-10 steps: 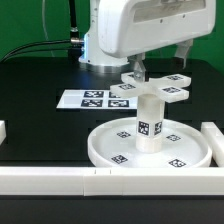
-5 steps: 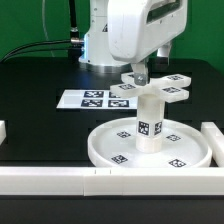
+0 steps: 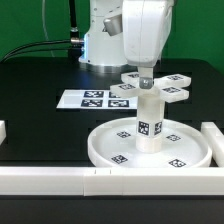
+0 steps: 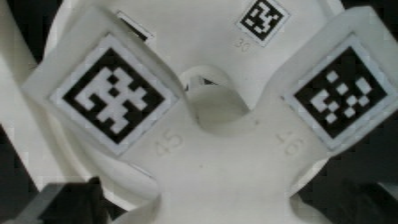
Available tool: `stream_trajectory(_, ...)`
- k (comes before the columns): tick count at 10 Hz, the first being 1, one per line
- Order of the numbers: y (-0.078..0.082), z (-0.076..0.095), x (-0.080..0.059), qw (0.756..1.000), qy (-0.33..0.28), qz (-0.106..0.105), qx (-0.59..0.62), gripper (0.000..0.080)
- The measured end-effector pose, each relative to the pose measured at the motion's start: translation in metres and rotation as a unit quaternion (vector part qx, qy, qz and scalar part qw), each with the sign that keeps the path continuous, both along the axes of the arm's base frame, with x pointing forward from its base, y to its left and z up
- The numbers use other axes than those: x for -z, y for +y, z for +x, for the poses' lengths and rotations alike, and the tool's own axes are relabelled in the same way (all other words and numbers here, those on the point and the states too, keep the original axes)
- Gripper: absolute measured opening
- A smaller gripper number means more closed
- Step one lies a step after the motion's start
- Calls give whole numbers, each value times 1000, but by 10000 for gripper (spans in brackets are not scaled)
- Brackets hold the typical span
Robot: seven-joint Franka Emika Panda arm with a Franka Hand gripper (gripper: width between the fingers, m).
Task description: Assemble round table
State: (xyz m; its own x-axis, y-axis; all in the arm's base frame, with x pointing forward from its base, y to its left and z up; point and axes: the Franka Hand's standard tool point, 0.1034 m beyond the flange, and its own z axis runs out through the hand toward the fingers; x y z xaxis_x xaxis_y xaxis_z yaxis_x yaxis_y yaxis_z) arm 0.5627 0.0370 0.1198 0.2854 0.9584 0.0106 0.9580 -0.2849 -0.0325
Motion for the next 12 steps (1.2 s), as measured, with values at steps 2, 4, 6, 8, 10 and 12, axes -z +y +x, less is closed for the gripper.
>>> stream_trajectory(2, 0, -2, 7, 1000, 4, -1, -1, 649)
stream_trajectory(4, 3, -2, 8, 1000, 5, -2, -3, 649)
stream_trajectory(6, 2, -3, 10, 1000, 7, -3, -3, 649)
stream_trajectory(8, -2, -3, 12, 1000, 9, -3, -3, 649)
stream_trajectory(10, -5, -3, 12, 1000, 8, -3, 2, 440)
stream_trajectory(12, -5, -3, 12, 1000, 9, -4, 11, 441)
